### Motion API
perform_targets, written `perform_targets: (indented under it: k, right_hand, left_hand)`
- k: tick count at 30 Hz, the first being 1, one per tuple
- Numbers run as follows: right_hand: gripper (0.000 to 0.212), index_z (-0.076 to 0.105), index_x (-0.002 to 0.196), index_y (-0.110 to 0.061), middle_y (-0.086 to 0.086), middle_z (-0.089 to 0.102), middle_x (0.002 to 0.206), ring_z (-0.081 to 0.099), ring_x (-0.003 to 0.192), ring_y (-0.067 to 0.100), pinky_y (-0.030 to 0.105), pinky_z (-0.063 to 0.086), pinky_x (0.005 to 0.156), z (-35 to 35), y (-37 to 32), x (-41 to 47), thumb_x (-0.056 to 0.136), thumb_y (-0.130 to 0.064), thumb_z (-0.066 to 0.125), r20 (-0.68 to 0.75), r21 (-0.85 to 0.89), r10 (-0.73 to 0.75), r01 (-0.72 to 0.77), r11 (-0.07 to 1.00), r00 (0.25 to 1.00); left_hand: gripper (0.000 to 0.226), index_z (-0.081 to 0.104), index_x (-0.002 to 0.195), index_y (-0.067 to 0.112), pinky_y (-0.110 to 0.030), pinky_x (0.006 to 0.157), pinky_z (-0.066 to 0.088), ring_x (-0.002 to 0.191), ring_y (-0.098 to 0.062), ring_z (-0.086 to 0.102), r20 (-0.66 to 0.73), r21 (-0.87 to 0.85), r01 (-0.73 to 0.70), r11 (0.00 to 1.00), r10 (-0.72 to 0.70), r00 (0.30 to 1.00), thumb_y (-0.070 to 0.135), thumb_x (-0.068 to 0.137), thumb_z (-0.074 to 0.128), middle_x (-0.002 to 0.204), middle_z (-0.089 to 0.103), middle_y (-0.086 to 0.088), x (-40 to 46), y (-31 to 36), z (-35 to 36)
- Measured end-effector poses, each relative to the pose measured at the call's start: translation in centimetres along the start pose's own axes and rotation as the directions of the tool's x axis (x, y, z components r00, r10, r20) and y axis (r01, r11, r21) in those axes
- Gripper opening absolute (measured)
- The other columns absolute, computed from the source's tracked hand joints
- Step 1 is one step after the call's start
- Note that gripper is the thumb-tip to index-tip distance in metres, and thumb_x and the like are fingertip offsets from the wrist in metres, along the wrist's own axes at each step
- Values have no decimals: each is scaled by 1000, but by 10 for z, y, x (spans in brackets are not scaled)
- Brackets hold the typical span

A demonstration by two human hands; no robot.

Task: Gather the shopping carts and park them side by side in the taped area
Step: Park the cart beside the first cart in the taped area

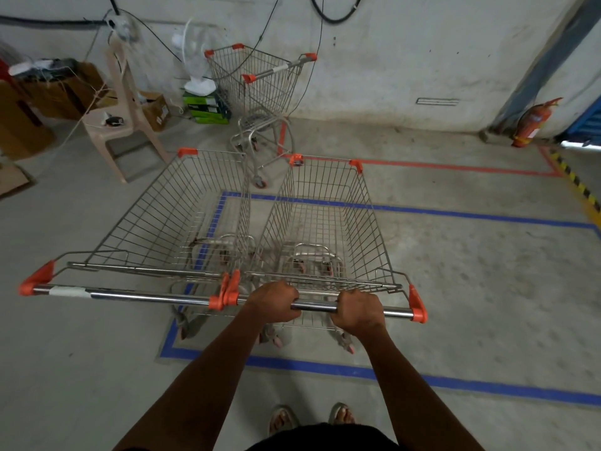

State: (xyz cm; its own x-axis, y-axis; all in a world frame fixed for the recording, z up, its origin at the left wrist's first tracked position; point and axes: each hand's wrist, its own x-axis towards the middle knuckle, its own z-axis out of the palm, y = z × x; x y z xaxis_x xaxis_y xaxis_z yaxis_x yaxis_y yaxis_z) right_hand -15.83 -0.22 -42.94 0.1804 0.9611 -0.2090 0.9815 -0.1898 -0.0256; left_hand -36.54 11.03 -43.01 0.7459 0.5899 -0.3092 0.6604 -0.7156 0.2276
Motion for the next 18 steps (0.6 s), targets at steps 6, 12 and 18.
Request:
perform_targets:
  k: [6,12,18]
  right_hand:
    - [38,63,84,-24,-5,56,70,55,62,15,28,43,62,0,1,-1,90,-60,54,-32,-19,-22,21,1000,999]
    - [38,66,87,-23,-5,60,71,57,63,15,28,45,63,2,3,0,90,-59,55,-22,-17,-22,22,1000,1000]
    - [53,68,87,-24,-8,64,68,62,61,12,31,57,65,5,13,7,83,-74,50,-7,136,-108,107,985,994]
  left_hand:
    - [28,68,100,20,-31,69,46,82,-18,58,-11,33,-9,999,9,1000,45,90,60,92,62,-2,-1,1,0]
    - [24,67,97,22,-30,66,45,77,-14,58,-1,7,6,1000,-6,1000,45,91,61,86,61,2,-1,2,1]
    - [27,61,80,24,-25,56,40,63,-10,56,49,-179,-21,984,30,998,50,84,71,73,62,4,5,0,-6]
